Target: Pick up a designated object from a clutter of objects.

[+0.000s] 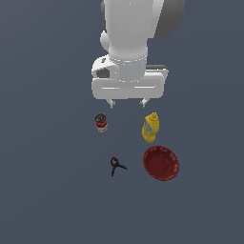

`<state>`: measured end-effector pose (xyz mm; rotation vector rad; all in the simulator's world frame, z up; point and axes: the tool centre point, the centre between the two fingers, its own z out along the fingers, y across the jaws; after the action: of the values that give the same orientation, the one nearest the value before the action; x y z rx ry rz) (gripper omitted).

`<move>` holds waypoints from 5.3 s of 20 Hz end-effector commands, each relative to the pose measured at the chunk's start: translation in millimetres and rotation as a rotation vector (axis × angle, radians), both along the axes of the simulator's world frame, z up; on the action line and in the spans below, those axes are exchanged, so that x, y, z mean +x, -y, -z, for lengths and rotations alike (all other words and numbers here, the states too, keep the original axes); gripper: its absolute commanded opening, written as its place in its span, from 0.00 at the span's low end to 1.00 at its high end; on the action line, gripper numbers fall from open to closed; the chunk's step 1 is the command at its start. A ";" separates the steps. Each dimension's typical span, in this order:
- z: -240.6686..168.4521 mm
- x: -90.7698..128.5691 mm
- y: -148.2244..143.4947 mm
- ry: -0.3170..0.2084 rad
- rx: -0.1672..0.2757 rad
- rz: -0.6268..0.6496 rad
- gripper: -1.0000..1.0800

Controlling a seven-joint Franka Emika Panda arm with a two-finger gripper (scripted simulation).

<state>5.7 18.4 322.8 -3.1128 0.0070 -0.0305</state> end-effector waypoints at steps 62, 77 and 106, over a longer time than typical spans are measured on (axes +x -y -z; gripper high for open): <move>246.2 -137.1 137.2 -0.028 -0.022 0.629 0.96; 244.9 -137.1 136.6 -0.029 -0.022 0.628 0.00; 83.0 -139.1 30.1 -0.027 -0.028 0.629 0.00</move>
<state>-133.6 -20.1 225.9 -2.9918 0.9808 0.0024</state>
